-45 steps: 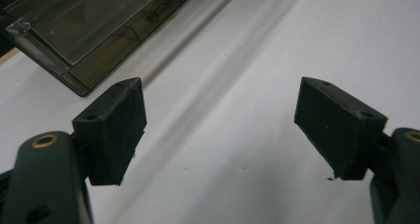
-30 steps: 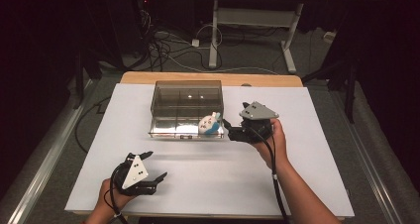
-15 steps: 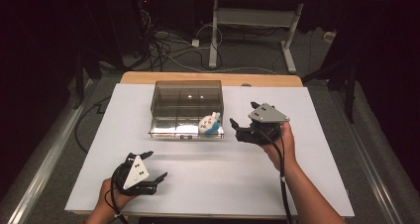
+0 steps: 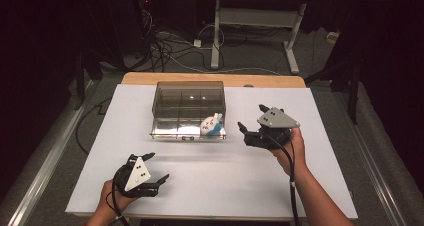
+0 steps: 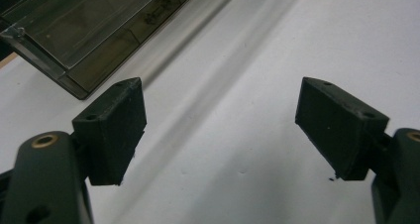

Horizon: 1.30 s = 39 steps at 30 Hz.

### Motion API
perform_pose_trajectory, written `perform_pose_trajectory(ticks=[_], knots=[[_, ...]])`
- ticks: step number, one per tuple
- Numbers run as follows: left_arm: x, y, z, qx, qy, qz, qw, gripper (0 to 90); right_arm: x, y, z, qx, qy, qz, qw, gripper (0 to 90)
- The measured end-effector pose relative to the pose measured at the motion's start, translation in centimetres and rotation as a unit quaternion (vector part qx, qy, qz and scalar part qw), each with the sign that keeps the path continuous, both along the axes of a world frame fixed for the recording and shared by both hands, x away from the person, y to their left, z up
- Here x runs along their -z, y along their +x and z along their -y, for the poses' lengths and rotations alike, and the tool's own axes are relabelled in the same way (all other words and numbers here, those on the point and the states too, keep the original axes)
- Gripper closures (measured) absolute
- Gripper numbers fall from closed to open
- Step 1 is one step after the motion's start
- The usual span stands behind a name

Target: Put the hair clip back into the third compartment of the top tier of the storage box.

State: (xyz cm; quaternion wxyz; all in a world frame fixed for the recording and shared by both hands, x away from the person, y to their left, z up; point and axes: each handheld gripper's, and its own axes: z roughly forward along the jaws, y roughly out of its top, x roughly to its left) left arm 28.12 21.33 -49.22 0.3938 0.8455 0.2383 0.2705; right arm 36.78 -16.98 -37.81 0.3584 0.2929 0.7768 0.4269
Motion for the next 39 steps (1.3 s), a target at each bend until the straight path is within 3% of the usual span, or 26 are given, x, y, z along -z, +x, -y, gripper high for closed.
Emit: perform_pose_trajectory(ticks=[39], knots=[[0.0, 0.0, 0.4, 0.004, 0.011, 0.002, 0.9999, 19.1, 0.2, -3.2, 3.2, 0.002, -0.035, 0.030, 0.9989, 17.4]])
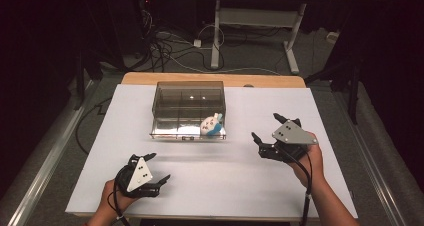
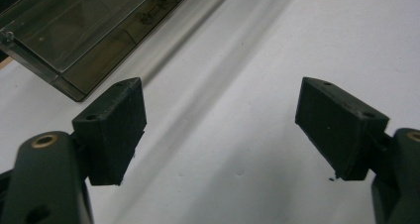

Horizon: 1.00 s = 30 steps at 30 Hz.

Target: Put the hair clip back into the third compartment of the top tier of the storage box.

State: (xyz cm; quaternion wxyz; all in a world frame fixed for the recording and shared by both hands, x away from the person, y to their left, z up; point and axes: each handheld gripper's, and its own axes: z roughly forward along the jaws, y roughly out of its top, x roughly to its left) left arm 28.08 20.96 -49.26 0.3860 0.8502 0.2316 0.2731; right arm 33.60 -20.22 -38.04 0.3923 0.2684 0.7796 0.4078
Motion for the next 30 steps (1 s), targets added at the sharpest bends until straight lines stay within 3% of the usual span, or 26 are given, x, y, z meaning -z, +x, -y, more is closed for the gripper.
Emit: perform_pose_trajectory(ticks=[21, 24, 30], knots=[[-0.1, -0.1, 0.0, 0.000, 0.000, 0.002, 1.0000, 19.1, 0.9, -2.3, 2.0, 0.000, 0.000, 0.008, 1.0000, 16.2], [0.0, 0.0, 0.0, 0.001, 0.000, 0.001, 1.0000, 19.1, 1.3, -2.7, 2.1, -0.001, -0.016, 0.011, 0.9998, 16.0], [-0.1, -0.1, 0.0, 0.001, -0.001, 0.002, 1.0000, 19.1, 2.0, -3.4, 2.6, 0.000, -0.021, 0.009, 0.9997, 16.0]])
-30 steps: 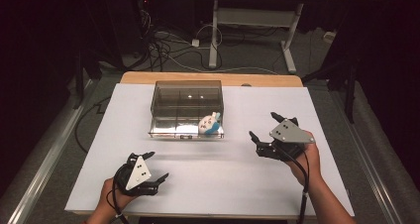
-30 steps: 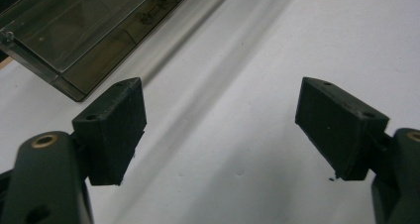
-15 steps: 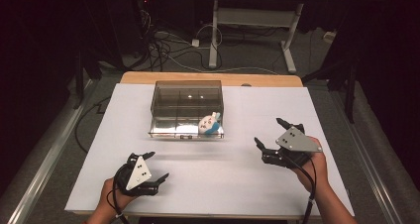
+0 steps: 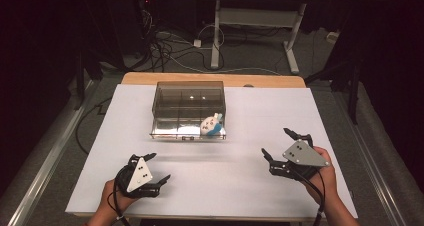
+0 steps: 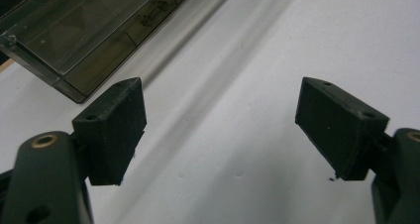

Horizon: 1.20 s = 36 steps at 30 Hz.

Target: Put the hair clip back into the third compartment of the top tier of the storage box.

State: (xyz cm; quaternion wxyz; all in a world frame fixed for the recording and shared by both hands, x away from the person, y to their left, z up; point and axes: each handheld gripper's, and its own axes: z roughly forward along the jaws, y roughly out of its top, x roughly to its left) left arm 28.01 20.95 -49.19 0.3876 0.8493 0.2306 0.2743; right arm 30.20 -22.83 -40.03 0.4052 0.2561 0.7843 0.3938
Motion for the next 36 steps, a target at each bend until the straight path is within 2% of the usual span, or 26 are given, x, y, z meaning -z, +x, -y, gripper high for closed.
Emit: perform_pose_trajectory(ticks=[7, 10, 23, 27, 32, 33, 34, 36], knots=[[0.0, 0.0, 0.0, 0.001, 0.000, 0.001, 1.0000, 19.1, 0.6, -0.6, 0.7, 0.003, 0.002, 0.001, 1.0000, 16.0], [0.0, 0.0, 0.0, 0.002, 0.000, 0.001, 1.0000, 19.1, 1.2, -1.0, 1.1, 0.003, -0.004, -0.002, 1.0000, 16.0], [0.0, 0.1, 0.1, 0.001, 0.001, -0.001, 1.0000, 19.1, 2.8, -2.2, 3.0, 0.000, 0.016, -0.006, 0.9998, 15.8], [0.0, 0.2, 0.0, 0.000, 0.002, 0.000, 1.0000, 19.1, 3.6, -2.6, 3.6, 0.001, 0.014, -0.011, 0.9998, 15.8], [0.0, 0.3, -0.2, -0.003, -0.002, 0.001, 1.0000, 18.9, 5.2, -3.2, 5.2, 0.016, 0.031, -0.026, 0.9991, 15.8], [0.0, 0.3, -0.2, -0.003, -0.002, 0.001, 1.0000, 18.9, 5.2, -3.2, 5.2, 0.016, 0.031, -0.026, 0.9991, 15.8], [0.0, 0.3, -0.3, -0.006, -0.005, 0.003, 1.0000, 18.9, 5.8, -3.5, 5.8, 0.025, 0.027, -0.021, 0.9991, 15.8], [-0.1, 0.4, -0.3, -0.009, -0.005, 0.005, 0.9999, 18.9, 6.3, -3.7, 6.3, 0.028, 0.042, -0.029, 0.9983, 15.9]])
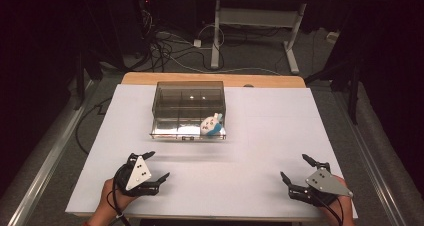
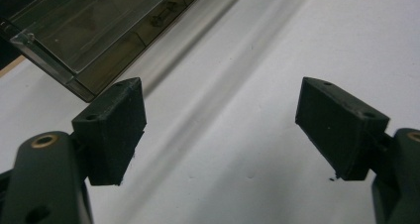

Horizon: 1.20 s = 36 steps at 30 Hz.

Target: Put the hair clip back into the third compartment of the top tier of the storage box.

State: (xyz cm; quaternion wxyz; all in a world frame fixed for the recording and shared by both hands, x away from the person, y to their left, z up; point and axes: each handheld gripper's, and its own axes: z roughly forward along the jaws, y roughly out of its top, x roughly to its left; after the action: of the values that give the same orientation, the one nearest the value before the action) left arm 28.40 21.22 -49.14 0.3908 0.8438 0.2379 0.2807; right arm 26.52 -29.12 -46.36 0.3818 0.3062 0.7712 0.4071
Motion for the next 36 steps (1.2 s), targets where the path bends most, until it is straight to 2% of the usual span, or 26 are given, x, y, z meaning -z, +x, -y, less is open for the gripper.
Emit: perform_pose_trajectory(ticks=[3, 6, 13, 14, 17, 20, 26, 29, 36], knots=[[0.0, 0.0, 0.0, 0.002, 0.000, 0.002, 1.0000, 18.9, 0.5, -0.2, 0.4, 0.004, 0.003, -0.005, 1.0000, 15.9], [0.0, 0.0, 0.0, 0.001, 0.005, 0.003, 1.0000, 18.9, 1.0, -0.3, 0.7, 0.005, -0.005, -0.013, 0.9999, 16.0], [0.0, 0.1, -0.1, -0.009, 0.005, 0.005, 0.9999, 18.9, 1.2, -0.5, 1.1, 0.006, 0.002, -0.013, 0.9999, 16.1], [-0.1, 0.1, 0.0, -0.006, 0.006, 0.008, 0.9999, 18.9, 1.3, -0.6, 1.1, 0.005, -0.007, -0.013, 0.9999, 16.0], [-0.1, -0.1, 0.1, -0.005, 0.010, 0.011, 0.9999, 19.0, 1.1, -0.9, 1.0, 0.006, -0.016, 0.000, 0.9999, 16.0], [-0.1, -0.1, 0.1, -0.002, 0.010, 0.012, 0.9999, 19.0, 0.8, -1.0, 1.1, 0.010, -0.005, 0.000, 0.9999, 15.9], [0.0, 0.2, 0.2, 0.000, 0.007, 0.005, 1.0000, 19.0, 0.7, -0.9, 1.0, 0.008, -0.012, 0.004, 0.9999, 16.0], [0.0, 0.2, 0.3, 0.001, 0.004, 0.003, 1.0000, 19.0, 0.6, -0.9, 1.2, 0.009, 0.003, 0.000, 1.0000, 16.1], [-0.1, 0.0, 0.3, 0.003, 0.006, 0.005, 1.0000, 19.0, 0.4, -1.2, 1.4, 0.012, 0.002, 0.008, 0.9999, 16.0]])
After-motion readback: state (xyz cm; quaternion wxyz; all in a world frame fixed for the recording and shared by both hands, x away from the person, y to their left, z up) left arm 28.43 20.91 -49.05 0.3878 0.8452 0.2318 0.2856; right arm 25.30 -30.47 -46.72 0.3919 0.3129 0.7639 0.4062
